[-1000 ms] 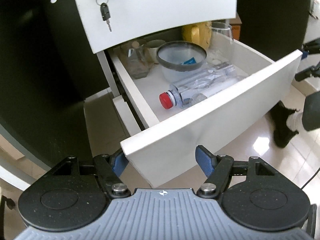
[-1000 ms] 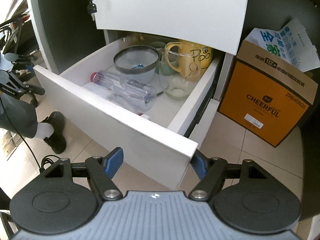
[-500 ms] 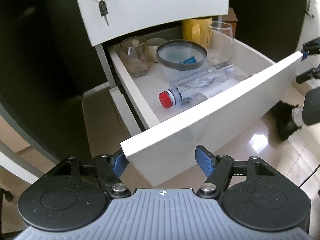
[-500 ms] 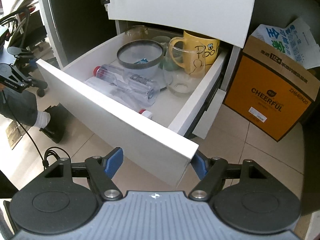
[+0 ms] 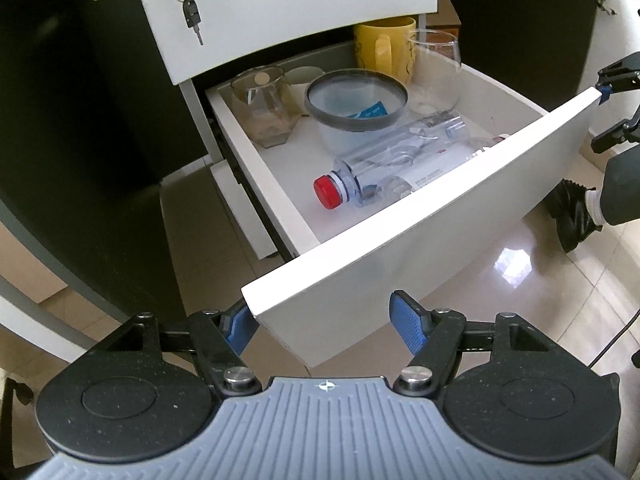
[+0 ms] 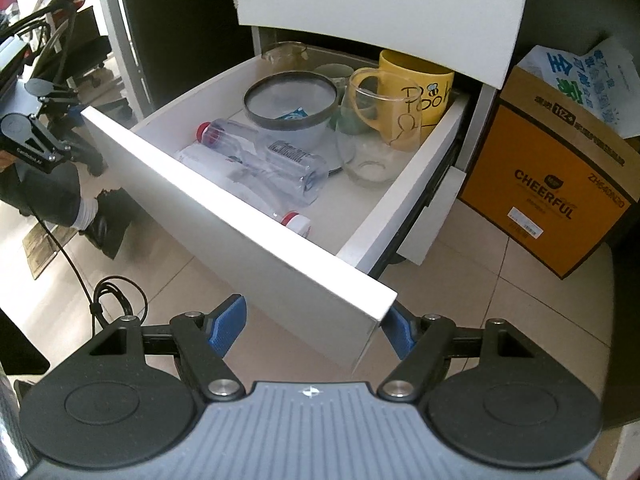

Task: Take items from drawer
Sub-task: 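Hold the drawer with the left tool while the right tool reaches inside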

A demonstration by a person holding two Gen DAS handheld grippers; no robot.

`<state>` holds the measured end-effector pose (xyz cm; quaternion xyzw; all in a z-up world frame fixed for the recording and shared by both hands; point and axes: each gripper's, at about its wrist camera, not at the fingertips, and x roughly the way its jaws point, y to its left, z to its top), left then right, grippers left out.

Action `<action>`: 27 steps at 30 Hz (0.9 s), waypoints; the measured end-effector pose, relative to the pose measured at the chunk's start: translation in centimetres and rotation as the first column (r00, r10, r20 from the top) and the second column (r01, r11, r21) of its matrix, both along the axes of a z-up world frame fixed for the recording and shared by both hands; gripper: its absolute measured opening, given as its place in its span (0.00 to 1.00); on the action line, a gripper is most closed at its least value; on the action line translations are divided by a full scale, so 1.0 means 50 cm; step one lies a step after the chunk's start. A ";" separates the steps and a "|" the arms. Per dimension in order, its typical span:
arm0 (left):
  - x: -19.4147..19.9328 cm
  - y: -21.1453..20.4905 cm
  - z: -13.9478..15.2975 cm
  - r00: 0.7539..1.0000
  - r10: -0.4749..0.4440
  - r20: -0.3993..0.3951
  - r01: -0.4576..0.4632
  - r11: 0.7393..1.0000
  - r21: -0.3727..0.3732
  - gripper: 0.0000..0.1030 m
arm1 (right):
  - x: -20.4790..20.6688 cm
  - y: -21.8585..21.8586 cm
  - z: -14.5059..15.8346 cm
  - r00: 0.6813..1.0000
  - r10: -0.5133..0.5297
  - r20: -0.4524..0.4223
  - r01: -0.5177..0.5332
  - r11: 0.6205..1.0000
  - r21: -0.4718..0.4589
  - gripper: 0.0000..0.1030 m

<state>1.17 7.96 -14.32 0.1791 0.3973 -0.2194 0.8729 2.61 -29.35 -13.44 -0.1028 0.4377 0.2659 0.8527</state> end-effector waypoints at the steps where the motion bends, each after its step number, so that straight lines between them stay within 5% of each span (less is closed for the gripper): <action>1: 0.001 0.001 0.000 1.000 0.002 0.001 -0.002 1.000 -0.001 0.69 | 0.002 -0.001 -0.001 1.000 -0.002 0.000 0.002 1.000 0.002 0.77; 8: 0.010 0.002 -0.003 0.999 0.048 -0.006 -0.049 0.998 -0.042 0.70 | 0.001 0.006 -0.008 1.000 -0.030 0.010 0.030 1.000 0.000 0.79; 15: 0.000 -0.003 -0.015 1.000 0.028 -0.013 -0.028 1.000 0.012 0.75 | 0.003 0.008 0.005 0.997 -0.071 0.024 0.071 0.997 -0.010 0.83; 27: -0.039 -0.006 0.095 0.993 0.078 0.092 -0.069 0.993 -0.092 0.82 | -0.025 0.012 0.092 0.982 -0.163 0.093 0.166 0.986 -0.030 0.93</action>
